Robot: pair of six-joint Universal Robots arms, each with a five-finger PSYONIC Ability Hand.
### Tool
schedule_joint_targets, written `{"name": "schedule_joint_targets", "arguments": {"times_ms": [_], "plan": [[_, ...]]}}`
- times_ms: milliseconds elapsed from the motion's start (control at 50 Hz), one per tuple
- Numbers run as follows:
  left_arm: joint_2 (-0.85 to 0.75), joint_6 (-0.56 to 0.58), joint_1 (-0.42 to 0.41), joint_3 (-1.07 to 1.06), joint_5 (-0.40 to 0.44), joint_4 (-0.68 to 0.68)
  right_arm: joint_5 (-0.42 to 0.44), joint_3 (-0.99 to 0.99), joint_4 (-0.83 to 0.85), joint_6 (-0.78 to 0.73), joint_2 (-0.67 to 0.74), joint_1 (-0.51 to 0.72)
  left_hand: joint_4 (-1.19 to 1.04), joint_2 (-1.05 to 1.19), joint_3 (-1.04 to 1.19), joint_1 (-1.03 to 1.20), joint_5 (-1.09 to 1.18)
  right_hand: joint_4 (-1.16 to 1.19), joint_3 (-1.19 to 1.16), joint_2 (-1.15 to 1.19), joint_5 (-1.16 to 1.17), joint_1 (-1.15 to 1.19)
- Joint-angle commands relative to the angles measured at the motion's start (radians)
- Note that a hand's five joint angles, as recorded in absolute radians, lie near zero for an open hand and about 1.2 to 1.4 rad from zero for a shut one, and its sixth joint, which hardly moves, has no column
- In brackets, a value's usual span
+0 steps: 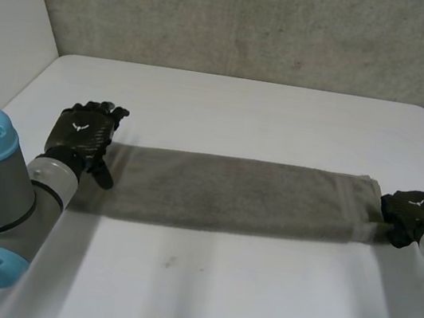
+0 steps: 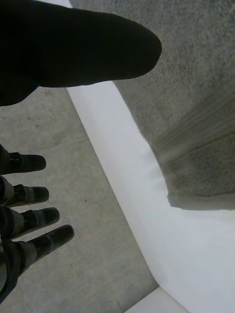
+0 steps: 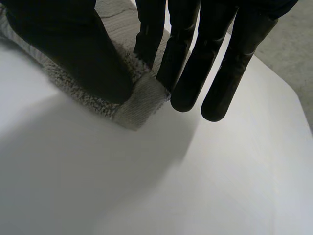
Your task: Fold the laundry
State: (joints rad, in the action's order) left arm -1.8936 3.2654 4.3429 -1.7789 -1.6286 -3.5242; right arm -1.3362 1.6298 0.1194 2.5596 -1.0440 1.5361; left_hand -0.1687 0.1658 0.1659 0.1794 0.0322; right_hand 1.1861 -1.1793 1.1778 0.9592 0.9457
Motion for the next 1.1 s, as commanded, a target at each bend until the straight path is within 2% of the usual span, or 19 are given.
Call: {"name": "schedule_joint_targets", "arguments": {"times_ms": [20, 140, 280, 340, 380, 400, 480, 500, 540, 600, 640, 840, 880, 920, 940, 960, 980, 1000, 1100], "plan": [[0.001, 0.000, 0.000, -0.007, 0.001, -0.001, -0.056, -0.031, 0.005, -0.093, -0.005, -0.050, -0.006, 0.009, 0.009, -0.005, -0.032, 0.210, -0.217, 0.218, 0.263, 0.451], [0.005, 0.000, -0.002, -0.008, 0.000, 0.001, -0.222, -0.062, 0.034, -0.266, -0.027, -0.131, -0.006, 0.009, 0.009, -0.005, -0.032, 0.210, -0.217, 0.218, 0.263, 0.451], [0.005, 0.000, -0.002, -0.008, 0.000, 0.001, -0.195, -0.071, 0.102, -0.257, -0.088, -0.091, -0.006, 0.009, 0.009, -0.005, -0.032, 0.210, -0.217, 0.218, 0.263, 0.451], [0.007, 0.002, -0.002, -0.008, -0.002, 0.001, -0.158, -0.085, 0.121, -0.193, -0.149, 0.007, -0.006, 0.009, 0.009, -0.005, -0.032, 0.210, -0.217, 0.218, 0.263, 0.451], [0.007, 0.002, -0.002, -0.008, -0.002, 0.001, -0.117, -0.111, 0.128, -0.129, -0.180, 0.135, -0.006, 0.009, 0.009, -0.005, -0.032, 0.210, -0.217, 0.218, 0.263, 0.451], [0.007, 0.003, -0.002, -0.008, -0.002, 0.001, -0.116, -0.111, 0.128, -0.128, -0.180, 0.136, -0.006, 0.009, 0.009, -0.005, -0.032, 0.210, -0.217, 0.218, 0.263, 0.451], [0.011, 0.004, -0.002, -0.008, -0.004, -0.001, -0.026, -0.159, 0.131, -0.082, -0.160, 0.350, -0.006, 0.009, 0.009, -0.005, -0.032, 0.210, -0.217, 0.218, 0.263, 0.451], [0.011, 0.004, -0.002, -0.008, -0.004, -0.001, -0.026, -0.159, 0.131, -0.082, -0.160, 0.351, -0.006, 0.009, 0.009, -0.005, -0.032, 0.210, -0.217, 0.218, 0.263, 0.451], [0.019, 0.004, 0.000, -0.010, -0.004, -0.001, 0.038, -0.201, 0.141, -0.079, -0.102, 0.499, -0.006, 0.009, 0.009, -0.005, -0.032, 0.210, -0.217, 0.218, 0.263, 0.451], [0.030, 0.004, 0.004, -0.011, -0.004, -0.006, 0.055, -0.228, 0.146, -0.075, -0.067, 0.570, -0.006, 0.009, 0.009, -0.005, -0.032, 0.210, -0.217, 0.218, 0.263, 0.451], [0.033, 0.004, 0.011, -0.013, -0.004, -0.012, 0.069, -0.269, 0.146, -0.064, 0.013, 0.680, -0.006, 0.009, 0.009, -0.005, -0.032, 0.210, -0.217, 0.218, 0.263, 0.451], [0.034, 0.004, 0.017, -0.014, -0.004, -0.013, 0.068, -0.321, 0.149, -0.021, 0.223, 0.861, -0.006, 0.009, 0.009, -0.005, -0.032, 0.210, -0.217, 0.218, 0.263, 0.451], [0.034, 0.004, 0.017, -0.014, -0.004, -0.013, 0.061, -0.326, 0.144, -0.024, 0.239, 0.865, -0.006, 0.009, 0.009, -0.005, -0.032, 0.123, -0.130, 0.131, 0.176, 0.364], [0.034, 0.004, 0.017, -0.014, -0.002, -0.013, 0.057, -0.329, 0.135, -0.016, 0.228, 0.863, -0.006, 0.009, 0.009, -0.005, -0.032, -0.473, 0.466, -0.465, -0.421, -0.233], [0.033, 0.004, 0.017, -0.016, -0.002, -0.013, 0.057, -0.329, 0.135, -0.016, 0.228, 0.863, -0.006, 0.009, 0.009, -0.005, -0.032, -0.476, 0.469, -0.467, -0.423, -0.235], [0.031, 0.004, 0.015, -0.020, -0.002, -0.013, 0.048, -0.327, 0.129, -0.009, 0.204, 0.861, -0.006, 0.009, 0.009, -0.005, -0.032, -0.729, 0.722, -0.720, -0.676, -0.488], [0.031, 0.004, 0.015, -0.020, -0.002, -0.013, 0.048, -0.327, 0.129, -0.009, 0.203, 0.861, -0.006, 0.009, 0.009, -0.005, -0.032, -0.731, 0.724, -0.723, -0.679, -0.491], [0.031, 0.004, 0.014, -0.024, -0.002, -0.015, 0.025, -0.323, 0.122, 0.010, 0.159, 0.860, -0.006, 0.009, 0.009, -0.005, -0.032, -1.012, 1.005, -1.003, -0.959, -0.771], [0.028, 0.005, 0.006, -0.033, -0.002, -0.028, -0.066, -0.294, 0.069, 0.157, 0.022, 0.768, -0.006, 0.009, 0.009, -0.005, -0.032, -1.012, 1.005, -1.003, -0.959, -0.771]]}}
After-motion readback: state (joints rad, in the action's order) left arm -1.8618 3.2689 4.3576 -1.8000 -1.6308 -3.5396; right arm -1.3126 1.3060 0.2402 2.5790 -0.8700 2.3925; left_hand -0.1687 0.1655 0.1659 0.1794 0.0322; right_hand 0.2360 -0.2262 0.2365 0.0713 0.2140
